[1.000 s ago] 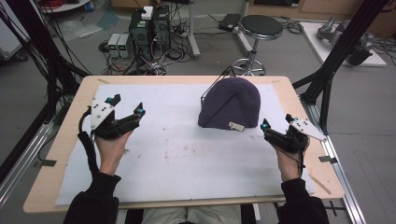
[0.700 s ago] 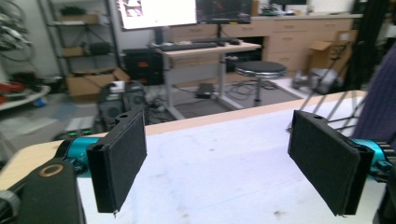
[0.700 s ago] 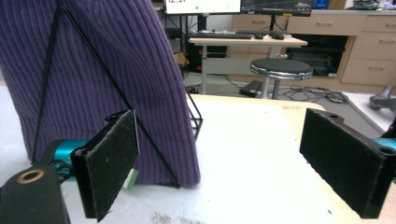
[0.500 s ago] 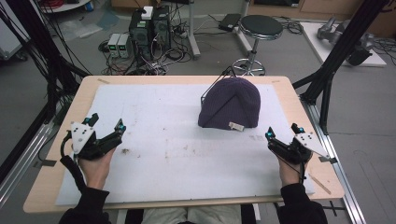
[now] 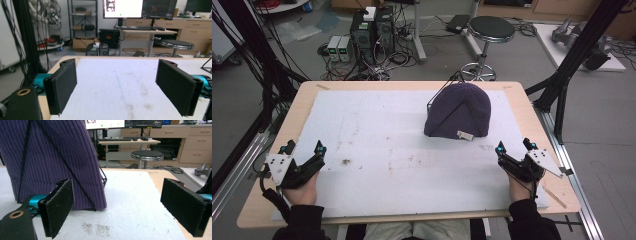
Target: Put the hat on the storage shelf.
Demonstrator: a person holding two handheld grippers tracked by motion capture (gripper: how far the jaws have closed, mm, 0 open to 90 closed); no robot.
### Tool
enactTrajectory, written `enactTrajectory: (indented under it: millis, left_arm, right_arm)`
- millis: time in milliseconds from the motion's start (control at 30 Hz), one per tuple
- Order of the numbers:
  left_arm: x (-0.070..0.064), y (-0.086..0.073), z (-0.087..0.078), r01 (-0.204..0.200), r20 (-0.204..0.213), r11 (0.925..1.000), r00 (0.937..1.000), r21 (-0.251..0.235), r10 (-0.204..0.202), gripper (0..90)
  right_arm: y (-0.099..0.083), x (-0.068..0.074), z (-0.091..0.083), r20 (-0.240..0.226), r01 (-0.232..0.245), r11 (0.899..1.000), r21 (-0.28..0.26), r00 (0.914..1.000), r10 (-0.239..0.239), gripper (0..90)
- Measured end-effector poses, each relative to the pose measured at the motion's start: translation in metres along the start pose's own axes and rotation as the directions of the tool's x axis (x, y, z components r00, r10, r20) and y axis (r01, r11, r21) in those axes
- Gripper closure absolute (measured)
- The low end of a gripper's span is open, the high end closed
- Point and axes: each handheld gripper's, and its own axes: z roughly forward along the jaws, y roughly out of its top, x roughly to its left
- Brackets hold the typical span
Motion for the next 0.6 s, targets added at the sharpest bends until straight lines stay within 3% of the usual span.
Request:
enactTrajectory:
  millis: [67, 167, 433, 600]
  left_arm:
    - [0.0044, -0.0023, -0.0038, 0.015, -0.014, 0.9999, 0.9998, 0.007, -0.015, 17.8]
    - [0.0071, -0.0030, -0.0058, -0.004, -0.033, 1.0000, 0.9995, 0.001, 0.004, 17.9]
    - [0.0019, -0.0050, -0.0016, -0.031, -0.007, 0.9994, 0.9995, 0.016, 0.031, 18.2]
    - [-0.0001, -0.0048, -0.0013, -0.034, -0.004, 0.9992, 0.9994, 0.021, 0.034, 18.7]
  right_arm:
    - [0.0001, 0.0004, -0.0003, -0.001, 0.010, 1.000, -0.010, 0.9999, -0.010, 10.9]
    - [-0.0004, 0.0011, 0.0007, -0.006, 0.009, 1.000, -0.004, 0.9999, -0.009, 10.9]
    - [-0.0020, -0.0013, 0.0045, -0.009, -0.004, 1.000, 0.014, 1.0000, 0.005, 10.9]
    - [-0.0011, -0.0017, 0.0023, -0.010, 0.001, 1.000, -0.007, 0.9999, -0.001, 11.0]
